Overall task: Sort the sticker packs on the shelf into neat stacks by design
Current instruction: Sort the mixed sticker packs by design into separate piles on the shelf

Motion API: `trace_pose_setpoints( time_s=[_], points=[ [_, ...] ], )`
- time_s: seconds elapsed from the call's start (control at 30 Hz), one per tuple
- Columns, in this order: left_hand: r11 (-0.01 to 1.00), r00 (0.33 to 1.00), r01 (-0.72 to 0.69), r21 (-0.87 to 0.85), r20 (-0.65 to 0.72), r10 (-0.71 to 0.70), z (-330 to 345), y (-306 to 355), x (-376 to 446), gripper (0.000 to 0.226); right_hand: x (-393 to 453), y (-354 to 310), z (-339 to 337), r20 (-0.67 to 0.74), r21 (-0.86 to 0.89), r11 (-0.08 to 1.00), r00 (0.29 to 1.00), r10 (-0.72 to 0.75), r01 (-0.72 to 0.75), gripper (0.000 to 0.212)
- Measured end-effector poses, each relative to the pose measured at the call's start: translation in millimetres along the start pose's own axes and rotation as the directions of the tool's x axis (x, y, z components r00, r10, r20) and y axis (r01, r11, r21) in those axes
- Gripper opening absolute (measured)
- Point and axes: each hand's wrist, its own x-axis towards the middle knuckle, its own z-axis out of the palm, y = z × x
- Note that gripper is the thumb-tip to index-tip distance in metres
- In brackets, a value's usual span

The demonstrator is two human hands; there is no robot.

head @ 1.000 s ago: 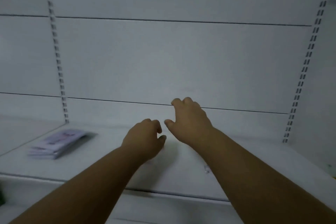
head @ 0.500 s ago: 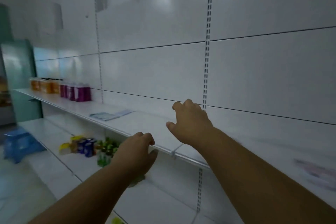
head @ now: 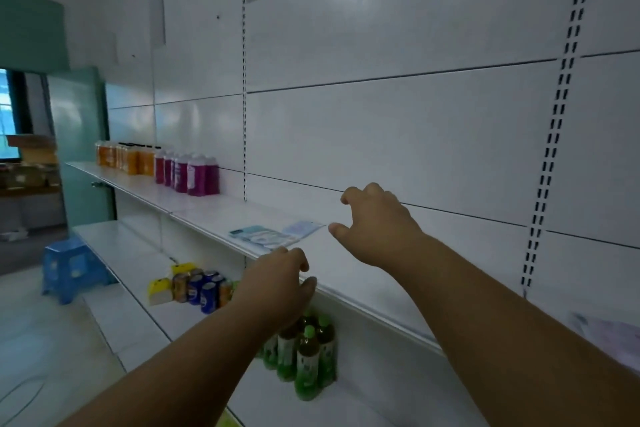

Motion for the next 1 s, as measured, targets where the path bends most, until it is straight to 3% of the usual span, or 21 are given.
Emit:
trace_pose_setpoints(
  time_s=[0.27, 0.4, 0.57, 0.73, 0.87, 1.0],
  points=[
    [0.989, 0.995, 0.097, 0.110, -0.023, -0.095, 15.9, -82.6, 109.3, 0.027, 124.6, -11.3, 79.4, 0.094, 0.047, 0.999, 0.996, -0.003, -0.002, 0.044],
    [0.953, 0.982, 0.177, 0.248, 0.021, -0.187, 35.5, -119.2, 153.0, 0.043, 154.8, -17.3, 120.1, 0.122, 0.038, 0.999, 0.992, 0.025, -0.030, 0.042],
    [0.924, 0.971, 0.094, 0.370, 0.169, -0.167, 65.5, -158.7, 194.6, 0.068, 176.7, -24.4, 159.2, 0.138, 0.006, 0.991, 0.982, 0.131, -0.133, 0.042],
    [0.964, 0.975, 0.006, 0.266, 0.215, -0.066, 65.2, -199.9, 213.2, 0.078, 195.4, -42.3, 190.4, 0.168, -0.049, 0.966, 0.951, 0.258, -0.253, 0.040],
    [0.983, 0.969, 0.005, 0.186, 0.242, -0.050, 42.4, -242.7, 221.0, 0.065, 205.9, -64.9, 220.4, 0.224, -0.100, 0.948, 0.922, 0.318, -0.302, 0.034],
    [0.980, 0.947, 0.011, 0.200, 0.312, -0.074, 24.4, -277.3, 227.0, 0.052, 211.1, -74.8, 249.8, 0.359, -0.236, 0.913, 0.843, 0.400, -0.333, 0.033]
  ],
)
